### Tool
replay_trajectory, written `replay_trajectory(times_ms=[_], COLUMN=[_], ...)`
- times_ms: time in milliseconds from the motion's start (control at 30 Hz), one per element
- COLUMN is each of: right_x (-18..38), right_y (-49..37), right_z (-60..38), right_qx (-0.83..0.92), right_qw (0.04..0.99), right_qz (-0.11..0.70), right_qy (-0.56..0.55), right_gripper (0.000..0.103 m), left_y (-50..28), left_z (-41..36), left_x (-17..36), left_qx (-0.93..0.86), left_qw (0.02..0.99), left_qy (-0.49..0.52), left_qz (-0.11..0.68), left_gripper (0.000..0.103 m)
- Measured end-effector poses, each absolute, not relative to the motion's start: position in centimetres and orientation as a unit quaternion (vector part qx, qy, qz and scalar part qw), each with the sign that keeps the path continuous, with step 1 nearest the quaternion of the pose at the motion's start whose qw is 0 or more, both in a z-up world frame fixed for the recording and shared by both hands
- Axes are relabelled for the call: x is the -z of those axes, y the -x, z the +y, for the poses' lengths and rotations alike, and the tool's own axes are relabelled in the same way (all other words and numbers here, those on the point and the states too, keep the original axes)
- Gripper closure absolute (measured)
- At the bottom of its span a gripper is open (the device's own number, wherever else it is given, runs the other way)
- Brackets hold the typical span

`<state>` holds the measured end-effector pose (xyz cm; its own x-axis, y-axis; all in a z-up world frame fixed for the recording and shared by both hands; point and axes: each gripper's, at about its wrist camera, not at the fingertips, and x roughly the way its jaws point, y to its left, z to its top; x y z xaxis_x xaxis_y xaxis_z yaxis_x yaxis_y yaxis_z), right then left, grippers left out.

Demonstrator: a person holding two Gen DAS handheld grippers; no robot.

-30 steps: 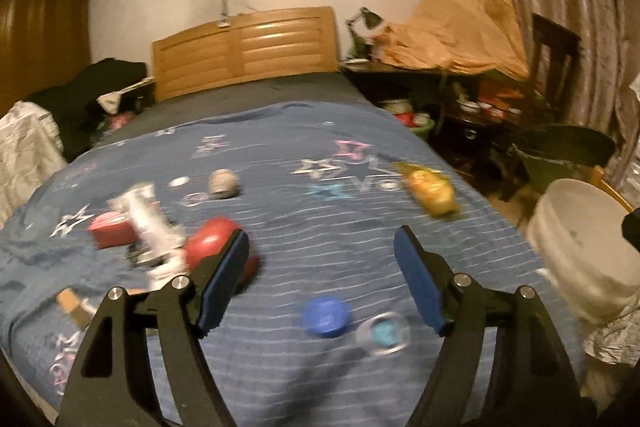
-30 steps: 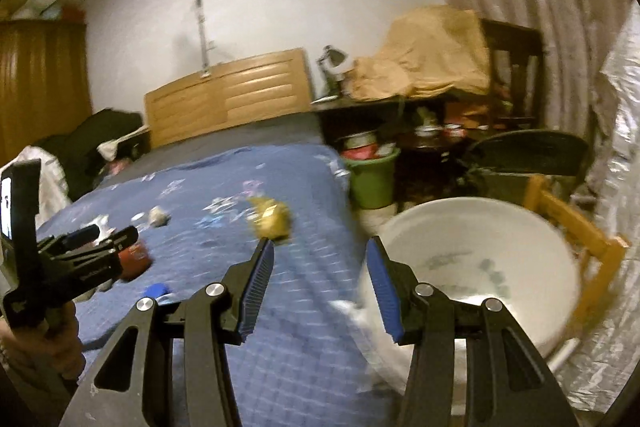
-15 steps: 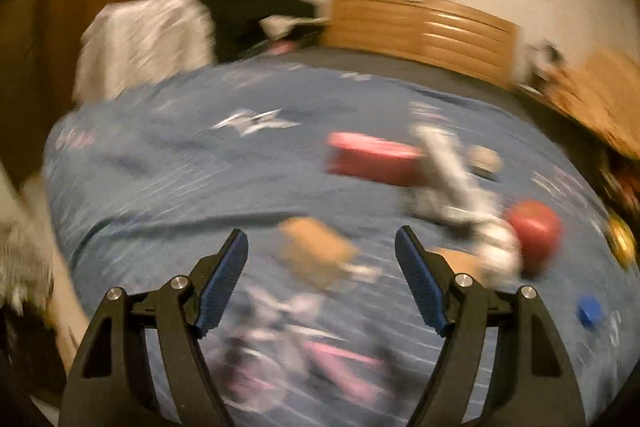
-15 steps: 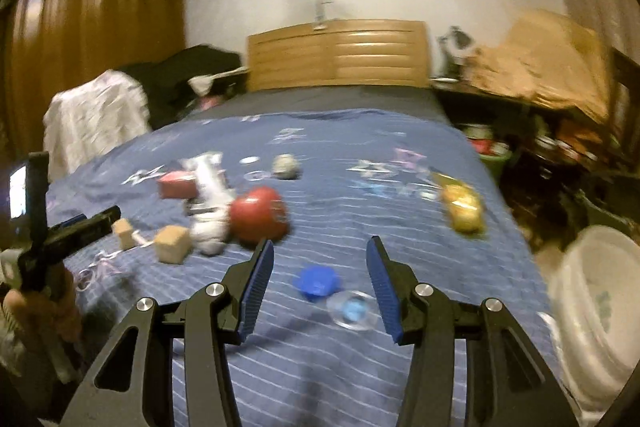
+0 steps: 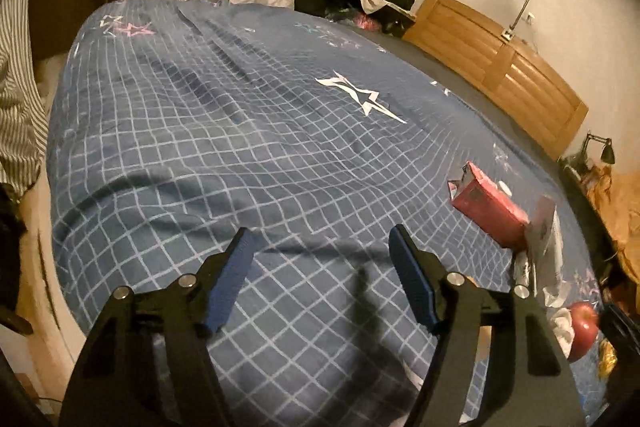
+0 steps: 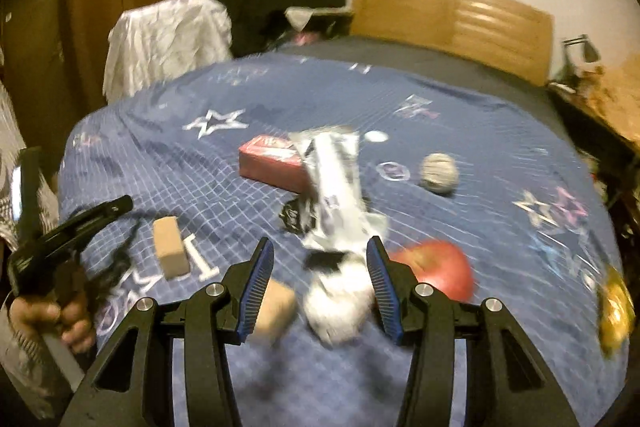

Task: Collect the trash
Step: 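Grasp the grey printed wrapper with right tool while left tool grasps white tissue pack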

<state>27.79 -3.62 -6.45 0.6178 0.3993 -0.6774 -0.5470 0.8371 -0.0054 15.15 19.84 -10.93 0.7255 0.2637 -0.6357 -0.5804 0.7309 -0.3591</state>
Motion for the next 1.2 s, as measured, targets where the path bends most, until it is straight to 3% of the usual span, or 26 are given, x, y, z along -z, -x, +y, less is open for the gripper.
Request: replay_trajectory(times_ms=[200,267,300,400,600,733,933,1067,1200], right_x=[9.8,10.7,10.8,8.8,-1.0,-2.4,3.0,6.3,7.9], right_y=[-34.6,-35.6,-35.5,-33.4,-23.8,-18.6,-12.6,-11.0,-10.6], right_z=[0.0,0.4,0.3,-1.1,-10.3,-15.9,-22.1,-23.7,-23.3], right_qx=[-0.230,-0.217,-0.217,-0.243,-0.263,-0.222,-0.174,-0.181,-0.202], right_qw=[0.872,0.869,0.869,0.876,0.920,0.935,0.923,0.906,0.897], right_qz=[0.412,0.422,0.423,0.402,0.290,0.273,0.328,0.358,0.364], right_qy=[0.133,0.140,0.141,0.106,-0.023,-0.052,-0.100,-0.135,-0.147], right_gripper=[0.054,0.061,0.073,0.078,0.078,0.078,0.078,0.078,0.078], left_y=[-15.6,-15.6,-15.6,-15.6,-15.5,-15.5,-15.8,-17.3,-22.4], left_z=[20.6,20.7,20.8,20.9,20.9,20.9,19.3,16.2,10.9], left_x=[11.4,11.4,11.5,11.5,11.5,11.5,9.6,5.0,2.2], left_qx=[-0.223,-0.220,-0.219,-0.217,-0.216,-0.214,-0.226,-0.164,-0.082], left_qw=[0.887,0.887,0.887,0.887,0.888,0.889,0.896,0.914,0.915], left_qy=[0.291,0.293,0.294,0.295,0.296,0.297,0.243,0.218,0.170], left_qz=[0.281,0.280,0.280,0.279,0.279,0.276,0.295,0.301,0.356], left_gripper=[0.036,0.036,0.036,0.036,0.035,0.035,0.035,0.035,0.025])
